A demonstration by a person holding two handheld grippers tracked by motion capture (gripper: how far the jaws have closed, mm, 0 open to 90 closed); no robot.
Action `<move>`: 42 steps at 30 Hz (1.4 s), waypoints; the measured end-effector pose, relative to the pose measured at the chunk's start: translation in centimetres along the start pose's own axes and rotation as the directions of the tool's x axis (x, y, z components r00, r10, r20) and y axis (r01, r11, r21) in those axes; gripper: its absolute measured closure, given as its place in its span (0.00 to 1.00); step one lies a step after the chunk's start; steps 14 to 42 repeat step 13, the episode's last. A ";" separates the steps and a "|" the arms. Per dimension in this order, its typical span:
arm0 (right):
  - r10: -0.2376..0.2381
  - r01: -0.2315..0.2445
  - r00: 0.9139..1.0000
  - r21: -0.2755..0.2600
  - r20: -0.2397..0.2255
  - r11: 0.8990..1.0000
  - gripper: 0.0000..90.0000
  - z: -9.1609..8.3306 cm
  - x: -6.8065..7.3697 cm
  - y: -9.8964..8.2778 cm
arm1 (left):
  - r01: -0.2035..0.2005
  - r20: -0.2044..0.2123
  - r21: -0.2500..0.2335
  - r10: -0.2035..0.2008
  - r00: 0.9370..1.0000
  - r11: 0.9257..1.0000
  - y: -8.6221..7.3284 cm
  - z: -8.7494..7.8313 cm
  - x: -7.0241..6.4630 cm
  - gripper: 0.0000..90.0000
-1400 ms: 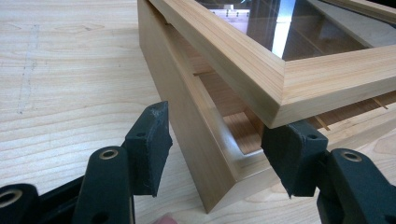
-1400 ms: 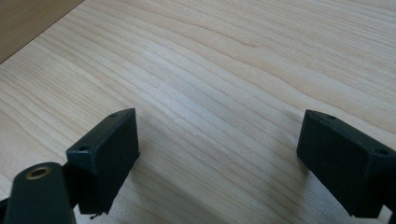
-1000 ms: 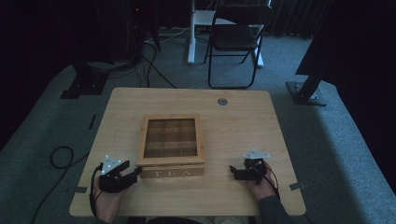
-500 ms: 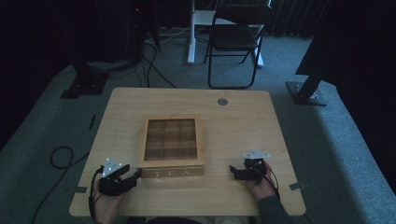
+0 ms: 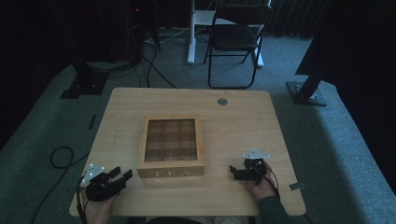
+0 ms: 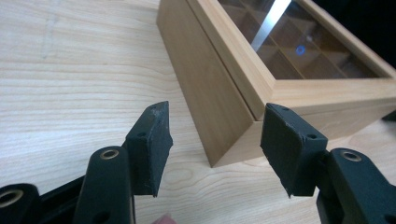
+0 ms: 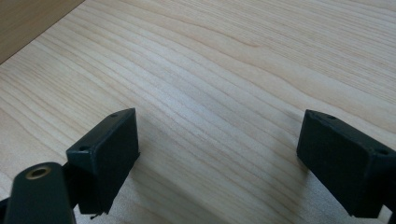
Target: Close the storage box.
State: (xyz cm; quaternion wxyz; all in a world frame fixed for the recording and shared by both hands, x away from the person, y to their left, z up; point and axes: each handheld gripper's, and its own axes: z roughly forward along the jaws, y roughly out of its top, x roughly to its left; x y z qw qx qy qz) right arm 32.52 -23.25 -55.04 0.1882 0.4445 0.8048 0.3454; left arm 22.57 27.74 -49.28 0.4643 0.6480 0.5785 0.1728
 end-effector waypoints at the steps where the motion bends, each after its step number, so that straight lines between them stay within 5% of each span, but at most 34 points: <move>1: 0.000 0.000 1.000 0.000 0.000 1.000 0.14 0.0 0.0 0.0 | 0.007 -0.002 -0.005 -0.007 1.000 1.000 0.0 -0.1 0.2 0.48; 13: 0.000 0.000 1.000 0.000 0.000 1.000 0.14 0.0 0.0 0.0 | 0.047 -0.019 0.005 -0.047 0.999 0.999 -0.2 0.5 1.1 0.47; 42: 0.000 0.000 1.000 0.000 0.000 1.000 0.14 0.0 0.0 0.0 | 0.047 -0.019 0.005 -0.047 0.999 0.999 -0.2 0.5 1.1 0.47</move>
